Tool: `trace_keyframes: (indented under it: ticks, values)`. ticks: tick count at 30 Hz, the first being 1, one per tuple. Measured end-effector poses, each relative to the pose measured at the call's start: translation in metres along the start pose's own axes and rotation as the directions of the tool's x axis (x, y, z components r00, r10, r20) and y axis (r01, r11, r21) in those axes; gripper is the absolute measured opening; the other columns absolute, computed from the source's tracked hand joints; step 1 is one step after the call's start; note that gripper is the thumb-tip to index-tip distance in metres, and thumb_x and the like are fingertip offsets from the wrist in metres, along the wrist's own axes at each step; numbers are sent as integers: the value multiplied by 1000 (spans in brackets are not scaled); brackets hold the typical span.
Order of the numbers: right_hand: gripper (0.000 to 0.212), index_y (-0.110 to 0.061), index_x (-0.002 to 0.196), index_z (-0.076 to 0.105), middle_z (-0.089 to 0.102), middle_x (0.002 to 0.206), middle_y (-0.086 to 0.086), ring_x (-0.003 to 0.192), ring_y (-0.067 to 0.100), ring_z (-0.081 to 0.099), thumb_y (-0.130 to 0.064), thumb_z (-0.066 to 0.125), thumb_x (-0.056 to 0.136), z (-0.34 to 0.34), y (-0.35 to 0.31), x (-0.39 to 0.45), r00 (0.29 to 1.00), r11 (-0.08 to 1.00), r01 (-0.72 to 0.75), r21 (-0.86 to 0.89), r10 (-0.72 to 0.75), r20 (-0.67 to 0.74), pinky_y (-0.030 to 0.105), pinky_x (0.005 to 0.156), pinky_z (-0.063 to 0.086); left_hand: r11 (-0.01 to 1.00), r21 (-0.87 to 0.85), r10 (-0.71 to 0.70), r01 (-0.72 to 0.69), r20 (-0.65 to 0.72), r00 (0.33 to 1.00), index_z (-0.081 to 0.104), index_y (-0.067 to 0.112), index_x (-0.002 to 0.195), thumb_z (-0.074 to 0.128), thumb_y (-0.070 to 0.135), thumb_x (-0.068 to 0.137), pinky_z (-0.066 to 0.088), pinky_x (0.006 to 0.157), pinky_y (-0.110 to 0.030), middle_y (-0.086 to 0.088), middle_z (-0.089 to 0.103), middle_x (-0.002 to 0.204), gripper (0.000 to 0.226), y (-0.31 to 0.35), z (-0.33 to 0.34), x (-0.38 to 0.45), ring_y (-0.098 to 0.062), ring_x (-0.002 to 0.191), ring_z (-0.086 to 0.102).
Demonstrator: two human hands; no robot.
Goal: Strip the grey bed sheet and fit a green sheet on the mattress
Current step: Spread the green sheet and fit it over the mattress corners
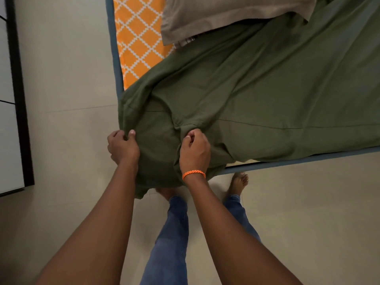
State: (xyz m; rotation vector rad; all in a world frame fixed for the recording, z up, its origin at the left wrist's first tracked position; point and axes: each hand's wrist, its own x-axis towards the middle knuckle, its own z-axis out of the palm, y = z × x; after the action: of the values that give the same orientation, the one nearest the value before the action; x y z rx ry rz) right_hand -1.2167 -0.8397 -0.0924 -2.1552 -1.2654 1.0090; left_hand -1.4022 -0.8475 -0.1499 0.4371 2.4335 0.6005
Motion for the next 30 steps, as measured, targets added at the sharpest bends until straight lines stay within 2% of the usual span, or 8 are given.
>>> trace_keyframes:
  ticks: [6,9,14,17,20,23,26,30]
  values:
    - [12,-19,99,61,55,98,-5,90,9,46,-11,53,98,11,-24,5,949,971,217,-103,-234,-210,25,74,41,792,-607,24,-66,-77,997,49,21,75,55,24,105,38,65,-28,6,47,75,30,8,-32,-1,-5,68,43]
    - [19,-18,109,64,58,109,0,100,17,50,-11,58,92,21,-43,9,903,904,395,-162,-414,-111,37,85,48,726,-686,17,-43,-44,999,41,25,71,57,21,105,32,60,-26,12,39,69,37,17,-53,3,-3,64,35]
    - [98,-30,162,26,22,168,2,149,26,30,-13,64,73,41,-91,20,763,696,645,-316,-560,323,45,109,37,870,-493,185,13,350,918,72,17,96,82,47,88,56,77,-33,2,76,92,33,39,-96,21,-17,85,72]
    - [116,-41,164,3,16,171,-5,155,30,18,-18,70,72,54,-112,36,704,497,710,-498,-492,512,55,104,35,977,-207,157,-50,537,829,80,19,99,89,53,76,63,79,-42,-2,80,88,42,40,-114,33,-21,85,78]
    - [90,-40,160,24,61,135,-3,137,32,38,-18,67,84,69,-134,44,671,329,741,-585,-343,658,56,104,28,975,-204,167,-88,412,896,81,20,90,88,48,81,60,77,-45,-3,78,80,31,30,-118,40,-25,83,76]
    - [35,-30,124,64,69,118,2,125,30,52,-16,59,92,77,-165,42,634,188,772,-608,-294,715,53,113,24,939,-301,245,-164,254,936,81,23,97,81,37,91,57,73,-39,1,76,83,16,18,-120,37,-22,81,72]
    - [27,-25,116,63,68,116,3,114,28,63,-12,58,93,82,-193,37,605,165,794,-585,-316,731,49,109,30,912,-313,318,-266,127,940,78,18,107,71,29,99,57,73,-37,0,74,89,15,5,-127,36,-25,86,71]
    - [30,-28,115,65,68,114,0,117,27,59,-9,58,93,111,-211,26,533,145,828,-541,-503,681,47,100,37,921,21,385,-388,-183,905,68,9,106,54,19,105,38,65,-32,-1,62,91,18,0,-131,40,-23,80,57]
